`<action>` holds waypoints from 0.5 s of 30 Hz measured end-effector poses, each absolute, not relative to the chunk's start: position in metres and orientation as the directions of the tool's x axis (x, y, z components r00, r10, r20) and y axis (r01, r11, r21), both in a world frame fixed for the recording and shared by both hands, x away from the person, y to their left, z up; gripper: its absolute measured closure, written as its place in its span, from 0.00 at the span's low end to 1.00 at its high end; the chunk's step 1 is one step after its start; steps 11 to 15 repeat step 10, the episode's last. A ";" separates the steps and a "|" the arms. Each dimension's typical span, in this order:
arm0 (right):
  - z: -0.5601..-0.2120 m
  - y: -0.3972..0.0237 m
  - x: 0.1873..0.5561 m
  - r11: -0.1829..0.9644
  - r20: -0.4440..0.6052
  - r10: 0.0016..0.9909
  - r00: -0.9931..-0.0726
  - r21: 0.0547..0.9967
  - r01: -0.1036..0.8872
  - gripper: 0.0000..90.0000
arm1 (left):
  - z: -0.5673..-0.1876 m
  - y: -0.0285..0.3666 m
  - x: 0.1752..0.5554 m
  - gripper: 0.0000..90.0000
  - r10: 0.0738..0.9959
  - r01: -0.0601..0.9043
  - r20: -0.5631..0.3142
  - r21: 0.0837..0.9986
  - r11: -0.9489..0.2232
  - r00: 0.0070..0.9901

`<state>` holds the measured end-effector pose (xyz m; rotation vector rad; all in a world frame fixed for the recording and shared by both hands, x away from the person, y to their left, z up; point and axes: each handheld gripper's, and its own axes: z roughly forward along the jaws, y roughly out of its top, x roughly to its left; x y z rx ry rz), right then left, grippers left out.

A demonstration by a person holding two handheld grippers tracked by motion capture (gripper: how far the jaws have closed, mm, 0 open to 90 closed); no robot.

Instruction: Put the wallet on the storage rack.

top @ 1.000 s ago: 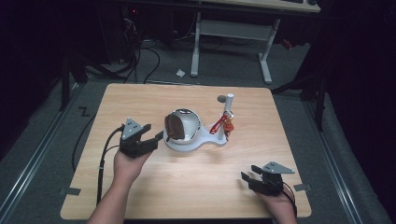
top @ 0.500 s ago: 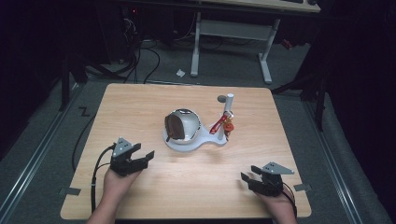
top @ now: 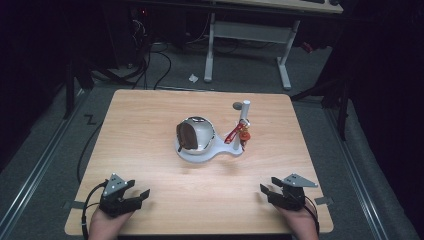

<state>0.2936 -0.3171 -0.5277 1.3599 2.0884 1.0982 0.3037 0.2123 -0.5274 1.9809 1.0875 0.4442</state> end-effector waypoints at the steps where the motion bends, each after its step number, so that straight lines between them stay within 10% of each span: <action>1: -0.527 -0.319 0.295 0.204 0.072 0.902 -0.425 0.797 0.568 0.47 | -0.528 0.217 0.308 0.34 0.826 0.548 -0.093 0.789 -0.279 0.556; 15: -0.527 -0.322 0.297 0.176 0.083 0.916 -0.392 0.795 0.580 0.43 | -0.526 0.226 0.314 0.29 0.825 0.549 -0.141 0.804 -0.227 0.548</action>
